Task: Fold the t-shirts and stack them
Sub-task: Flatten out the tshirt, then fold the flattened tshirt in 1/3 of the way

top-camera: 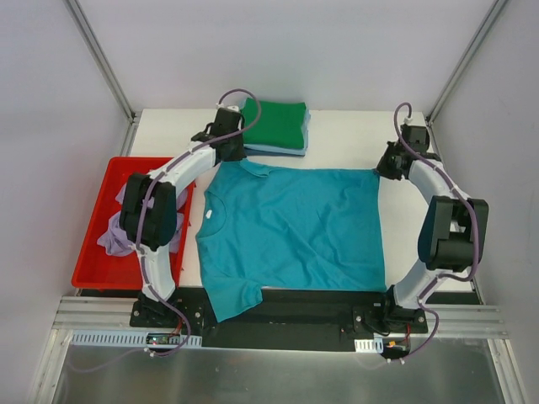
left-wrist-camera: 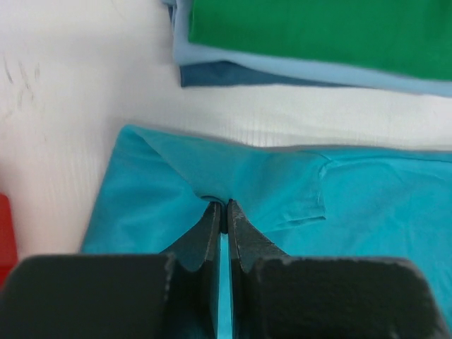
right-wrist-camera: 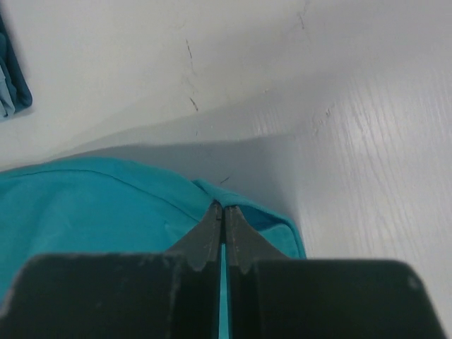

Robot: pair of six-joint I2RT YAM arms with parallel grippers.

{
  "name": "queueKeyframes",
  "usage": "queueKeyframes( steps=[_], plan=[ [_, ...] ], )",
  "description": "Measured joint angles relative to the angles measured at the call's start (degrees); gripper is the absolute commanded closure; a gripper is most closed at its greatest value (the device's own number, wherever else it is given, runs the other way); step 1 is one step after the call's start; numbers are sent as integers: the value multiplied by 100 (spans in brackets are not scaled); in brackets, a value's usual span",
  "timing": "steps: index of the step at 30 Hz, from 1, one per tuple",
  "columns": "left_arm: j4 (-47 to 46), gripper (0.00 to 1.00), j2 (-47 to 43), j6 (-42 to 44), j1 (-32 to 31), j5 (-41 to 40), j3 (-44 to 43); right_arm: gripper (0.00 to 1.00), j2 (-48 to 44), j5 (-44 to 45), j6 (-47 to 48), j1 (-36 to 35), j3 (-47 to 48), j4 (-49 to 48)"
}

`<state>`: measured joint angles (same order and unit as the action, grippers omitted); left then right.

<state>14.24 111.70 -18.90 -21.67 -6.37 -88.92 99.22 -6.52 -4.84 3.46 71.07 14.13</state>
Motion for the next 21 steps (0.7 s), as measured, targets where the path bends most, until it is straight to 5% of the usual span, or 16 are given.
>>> queueKeyframes(
  steps=[21],
  plan=[
    [1215, 100, -3724, -1867, -354, 479, 3071, 100, -1912, -31, 820, 4, -997, 1213]
  ],
)
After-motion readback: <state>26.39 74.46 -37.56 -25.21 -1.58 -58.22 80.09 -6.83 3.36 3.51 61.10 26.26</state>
